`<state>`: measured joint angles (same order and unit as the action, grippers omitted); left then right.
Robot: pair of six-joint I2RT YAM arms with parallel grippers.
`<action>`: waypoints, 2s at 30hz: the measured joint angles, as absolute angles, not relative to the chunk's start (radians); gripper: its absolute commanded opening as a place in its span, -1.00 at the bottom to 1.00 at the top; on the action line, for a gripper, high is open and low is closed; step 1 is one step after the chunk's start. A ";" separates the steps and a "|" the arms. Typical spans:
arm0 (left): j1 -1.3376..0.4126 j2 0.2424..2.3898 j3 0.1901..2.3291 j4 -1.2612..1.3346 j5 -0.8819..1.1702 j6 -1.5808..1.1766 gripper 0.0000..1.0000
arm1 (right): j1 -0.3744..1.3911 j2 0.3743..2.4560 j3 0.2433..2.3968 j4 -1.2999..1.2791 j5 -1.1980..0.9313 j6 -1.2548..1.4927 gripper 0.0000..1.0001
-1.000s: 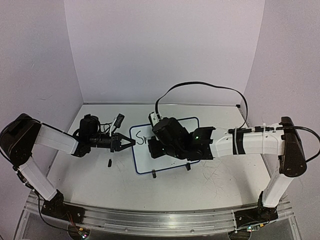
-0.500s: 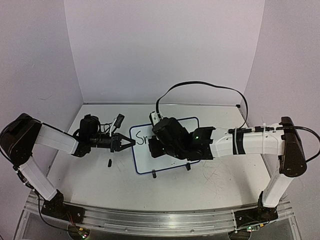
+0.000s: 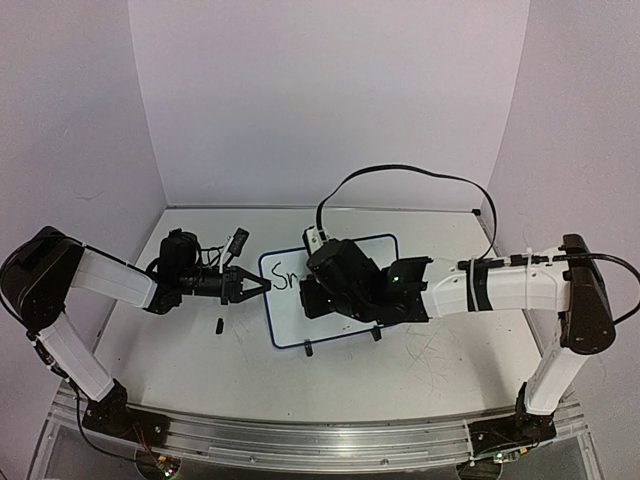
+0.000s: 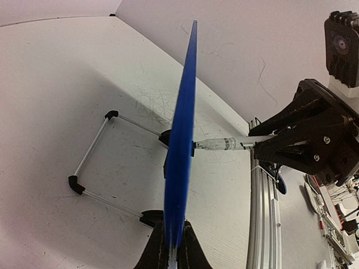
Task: Write a sentence on the whiteboard
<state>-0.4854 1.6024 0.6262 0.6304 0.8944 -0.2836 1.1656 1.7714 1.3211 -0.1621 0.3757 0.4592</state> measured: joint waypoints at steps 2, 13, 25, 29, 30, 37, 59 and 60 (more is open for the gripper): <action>-0.485 1.603 0.626 0.630 0.894 -0.284 -1.00 | 1.166 1.770 1.316 -0.159 0.375 0.464 -1.00; -0.485 1.604 0.626 0.631 0.895 -0.283 -1.00 | 1.173 1.769 1.292 -0.158 0.357 0.489 -1.00; -0.485 1.604 0.626 0.633 0.896 -0.284 -1.00 | 1.175 1.769 1.288 -0.159 0.359 0.495 -1.00; -0.485 1.604 0.626 0.634 0.896 -0.284 -1.00 | 1.175 1.769 1.296 -0.164 0.366 0.488 -1.00; -0.485 1.604 0.626 0.634 0.897 -0.284 -1.00 | 1.175 1.769 1.300 -0.166 0.371 0.485 -1.00; -0.485 1.604 0.626 0.634 0.897 -0.284 -1.00 | 1.172 1.769 1.322 -0.174 0.394 0.470 -1.00; -0.485 1.604 0.626 0.635 0.897 -0.284 -1.00 | 1.166 1.769 1.335 -0.174 0.418 0.464 -1.00; -0.485 1.604 0.626 0.635 0.897 -0.284 -1.00 | 1.166 1.769 1.335 -0.174 0.418 0.466 -1.00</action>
